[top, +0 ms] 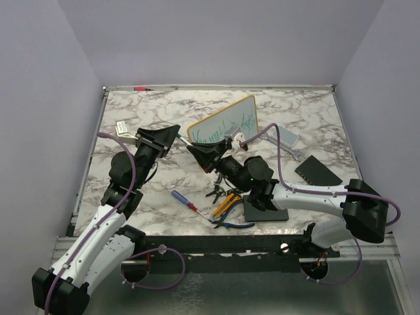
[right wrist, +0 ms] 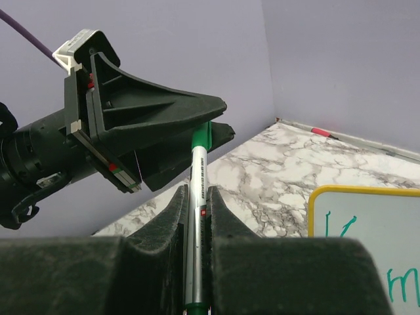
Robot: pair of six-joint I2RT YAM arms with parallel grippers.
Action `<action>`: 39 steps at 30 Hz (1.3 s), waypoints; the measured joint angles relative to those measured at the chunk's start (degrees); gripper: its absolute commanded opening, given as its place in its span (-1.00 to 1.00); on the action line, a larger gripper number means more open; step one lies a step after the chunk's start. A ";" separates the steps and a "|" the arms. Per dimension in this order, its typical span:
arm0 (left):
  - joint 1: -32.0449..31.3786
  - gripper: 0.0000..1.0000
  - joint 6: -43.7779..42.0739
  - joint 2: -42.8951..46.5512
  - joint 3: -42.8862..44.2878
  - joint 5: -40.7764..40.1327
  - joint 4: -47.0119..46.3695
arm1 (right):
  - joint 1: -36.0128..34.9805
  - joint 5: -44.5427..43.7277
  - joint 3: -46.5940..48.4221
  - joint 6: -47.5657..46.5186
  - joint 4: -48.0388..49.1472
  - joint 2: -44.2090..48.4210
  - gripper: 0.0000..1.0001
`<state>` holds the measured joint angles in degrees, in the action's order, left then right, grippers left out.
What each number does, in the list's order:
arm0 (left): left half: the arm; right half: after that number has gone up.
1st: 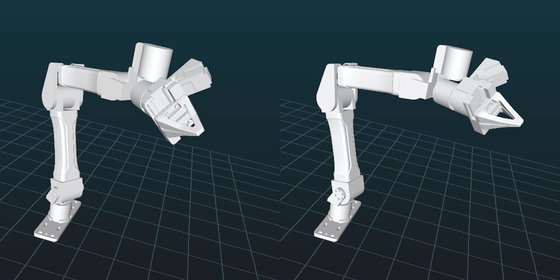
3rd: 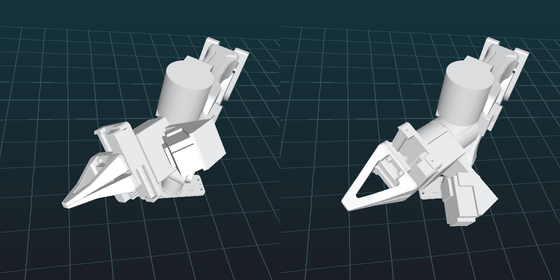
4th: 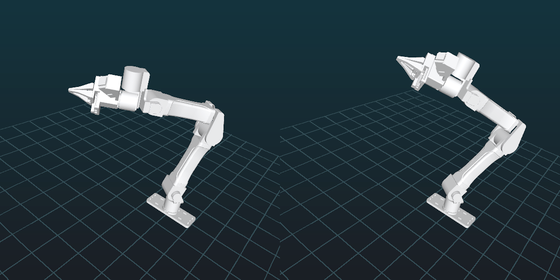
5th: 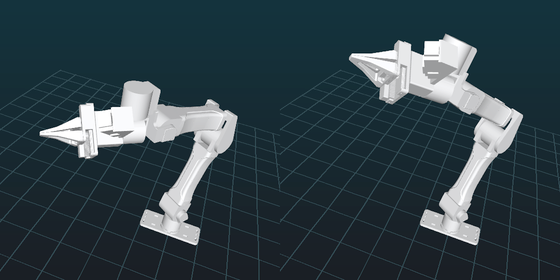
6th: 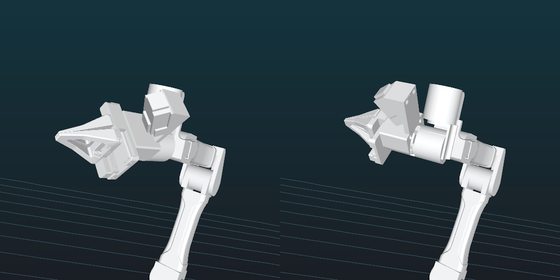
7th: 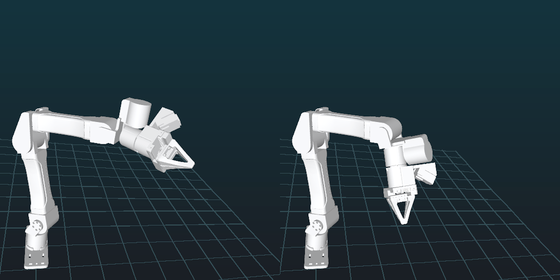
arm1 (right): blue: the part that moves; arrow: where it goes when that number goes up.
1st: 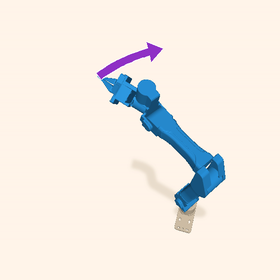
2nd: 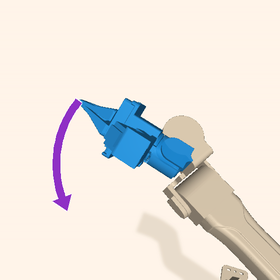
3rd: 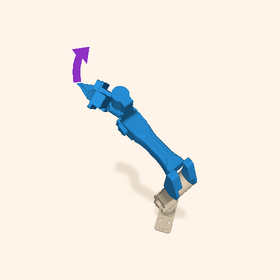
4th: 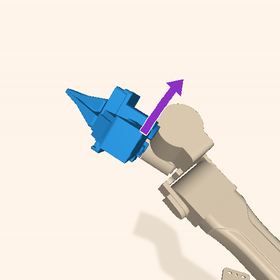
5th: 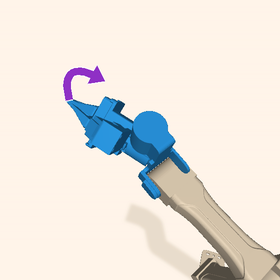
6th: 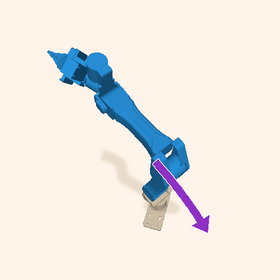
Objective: Write a sentence on the whiteboard
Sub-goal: Close the whiteboard marker at the center of the board.
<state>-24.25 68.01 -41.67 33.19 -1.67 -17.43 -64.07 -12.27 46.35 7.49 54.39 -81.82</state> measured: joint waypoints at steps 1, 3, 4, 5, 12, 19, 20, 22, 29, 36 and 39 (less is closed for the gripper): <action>0.00 -0.56 0.17 0.00 0.00 0.07 -0.13 | 0.00 0.02 0.00 0.02 0.00 0.00 -0.98; 0.00 -0.73 0.22 -0.02 0.00 0.15 -0.22 | 0.00 0.04 0.00 0.09 0.00 0.00 -0.98; 0.00 -0.83 0.33 -0.04 0.00 0.17 -0.22 | 0.00 0.04 0.00 0.09 0.09 0.00 -0.98; 0.00 -0.96 0.52 -0.04 -0.04 0.17 -0.37 | 0.00 0.02 0.00 0.09 0.02 0.00 -0.98; 0.02 -1.00 1.70 -0.04 -0.37 0.35 -1.62 | 0.00 0.00 0.33 0.24 -0.48 -0.24 -0.99; 0.70 -1.00 1.60 -0.02 -1.14 0.11 -4.07 | 0.00 -0.02 2.32 0.24 -1.36 -1.33 -0.98; 0.83 -1.00 1.60 0.00 -1.18 0.07 -4.44 | 0.00 -0.02 2.71 0.24 -1.49 -1.46 -0.98; 1.07 -1.00 1.57 0.13 -1.29 -0.31 -5.33 | 0.20 0.02 3.58 0.31 -1.68 -1.95 -0.98; 1.55 -1.00 1.64 1.31 -2.71 -2.47 -7.67 | 1.60 2.62 6.01 1.33 -2.47 -3.67 -0.98; 1.66 -1.00 2.03 2.69 -4.46 -5.73 -8.70 | 2.32 5.27 8.31 2.12 -3.58 -5.75 -0.98; 1.66 -1.00 2.05 3.04 -4.83 -7.45 -9.14 | 2.34 5.84 9.55 2.14 -3.87 -6.78 -0.98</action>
<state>-22.59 70.06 -38.63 28.36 -9.13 -26.57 -61.73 -6.44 55.90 9.63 50.52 -88.60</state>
